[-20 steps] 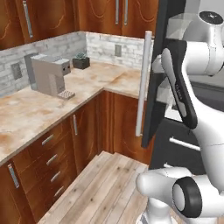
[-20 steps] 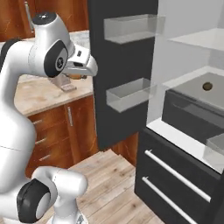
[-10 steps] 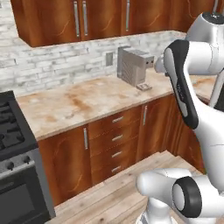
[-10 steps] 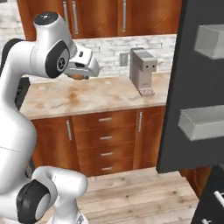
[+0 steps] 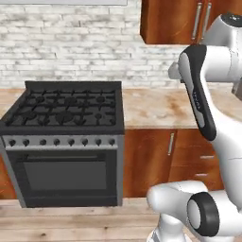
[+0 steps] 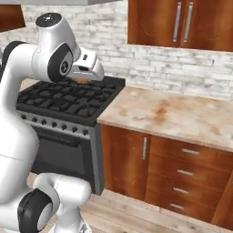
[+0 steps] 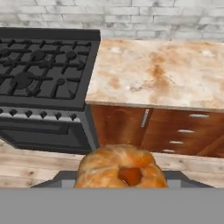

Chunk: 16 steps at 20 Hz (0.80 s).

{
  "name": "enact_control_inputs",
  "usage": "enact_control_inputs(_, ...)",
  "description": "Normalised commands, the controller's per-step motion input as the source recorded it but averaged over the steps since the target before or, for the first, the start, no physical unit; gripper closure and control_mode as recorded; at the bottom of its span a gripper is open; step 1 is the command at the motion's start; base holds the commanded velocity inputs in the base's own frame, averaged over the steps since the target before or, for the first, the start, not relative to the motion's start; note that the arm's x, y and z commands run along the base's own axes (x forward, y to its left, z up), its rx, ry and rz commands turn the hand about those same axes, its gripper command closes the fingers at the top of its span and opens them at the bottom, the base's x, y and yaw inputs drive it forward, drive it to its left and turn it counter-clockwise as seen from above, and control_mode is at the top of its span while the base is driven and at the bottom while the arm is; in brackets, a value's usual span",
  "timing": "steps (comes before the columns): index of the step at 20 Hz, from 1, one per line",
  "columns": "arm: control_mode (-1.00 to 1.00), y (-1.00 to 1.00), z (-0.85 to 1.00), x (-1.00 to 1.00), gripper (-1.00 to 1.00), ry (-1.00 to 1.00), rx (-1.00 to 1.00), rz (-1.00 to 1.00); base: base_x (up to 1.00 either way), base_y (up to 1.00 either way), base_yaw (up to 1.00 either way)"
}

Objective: Retrieve the tangerine and kiwi from the fridge and place them into the bowl on the dining table.

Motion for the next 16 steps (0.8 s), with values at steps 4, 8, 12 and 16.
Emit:
enact_control_inputs(4,1.00,0.00,0.00,0.00,1.00,0.00,0.00,0.00,0.03,0.00,0.99)
enact_control_inputs(8,1.00,0.00,0.00,0.00,1.00,0.00,0.00,0.00,0.22,0.00,0.94)
enact_control_inputs(12,1.00,0.00,0.00,0.00,1.00,0.00,0.00,0.00,0.13,0.00,0.93)
enact_control_inputs(16,1.00,0.00,0.00,0.00,1.00,0.00,0.00,0.00,0.34,0.00,0.89)
